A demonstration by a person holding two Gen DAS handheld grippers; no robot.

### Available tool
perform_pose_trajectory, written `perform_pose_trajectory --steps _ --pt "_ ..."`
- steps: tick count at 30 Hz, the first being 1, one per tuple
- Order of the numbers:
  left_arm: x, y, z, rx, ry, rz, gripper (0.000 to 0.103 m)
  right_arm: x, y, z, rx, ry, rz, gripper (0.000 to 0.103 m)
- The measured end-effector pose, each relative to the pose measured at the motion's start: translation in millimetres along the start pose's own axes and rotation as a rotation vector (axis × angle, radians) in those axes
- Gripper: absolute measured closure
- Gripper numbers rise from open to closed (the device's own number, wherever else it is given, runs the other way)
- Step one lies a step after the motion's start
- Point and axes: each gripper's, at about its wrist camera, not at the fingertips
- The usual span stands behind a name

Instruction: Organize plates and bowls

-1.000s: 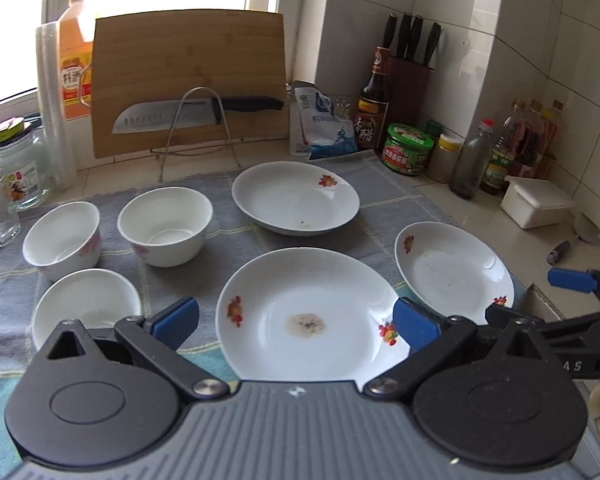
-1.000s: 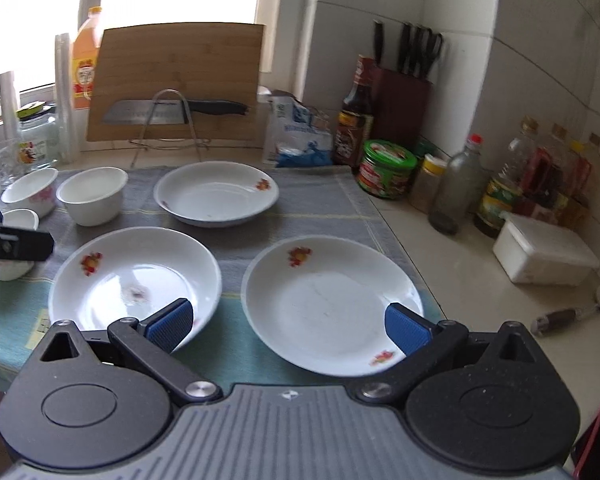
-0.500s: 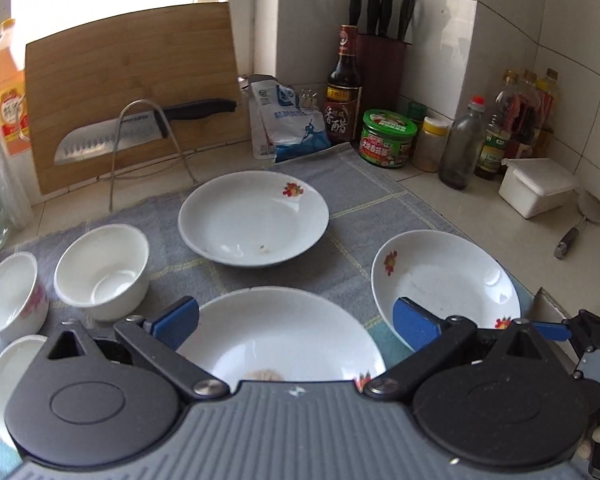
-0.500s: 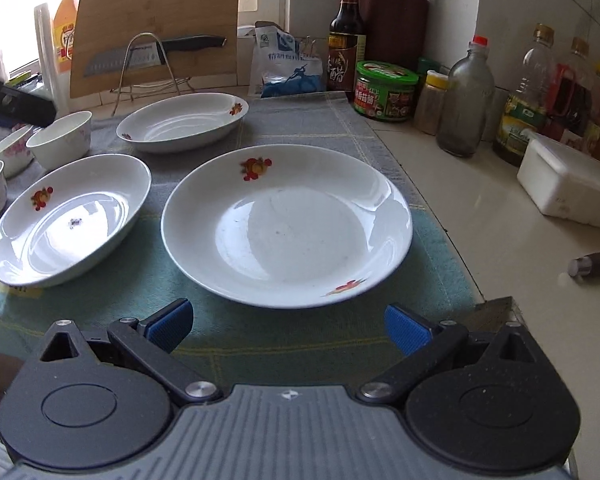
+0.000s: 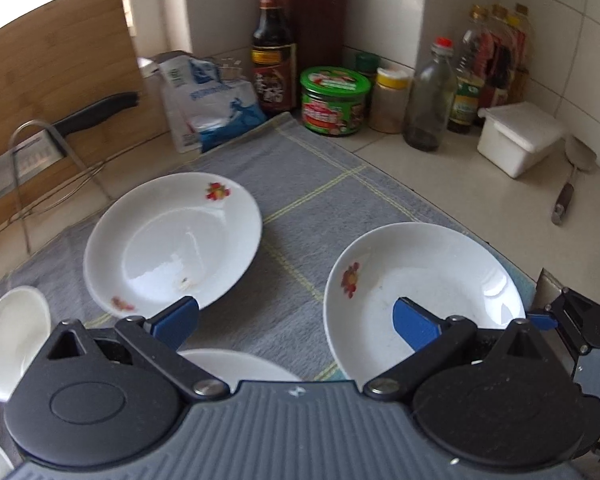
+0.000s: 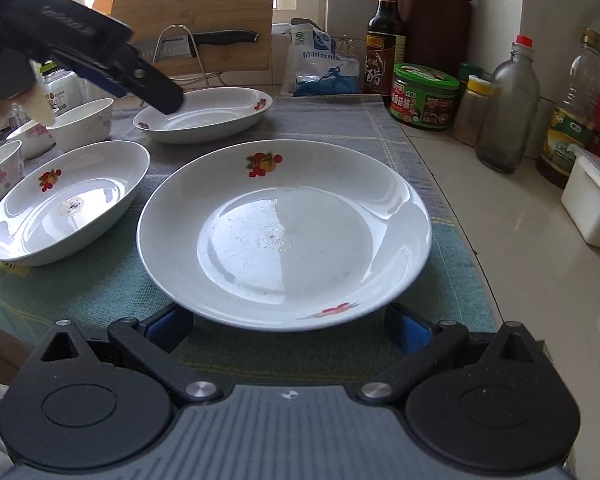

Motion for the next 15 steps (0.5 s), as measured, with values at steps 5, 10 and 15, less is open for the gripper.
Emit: perform_pose_trajectory --steps 5,10,15 --pt "-7.0 17.3 26.2 0.067 -0.094 0.065 0.001 -0.2 -1.2 2.3 -0.031 0.024 -0.044 0.0" --pt "-13.9 30.4 54.5 0.149 -0.157 0.137 0.001 -5.4 -4.5 2.7 -0.067 0.047 -0.058 0.0" --pt "-10.5 41.1 81.7 0.245 -0.212 0.177 0.003 -6.9 -5.0 2.8 -0.079 0.06 -0.069 0.0"
Point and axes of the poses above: each gripper's, at about its wrist camera, not at the fingertips, and z roughly the way its jaws point, x to its left, y to its top, and after that the axes turned 14 degrees about -y, right-handed
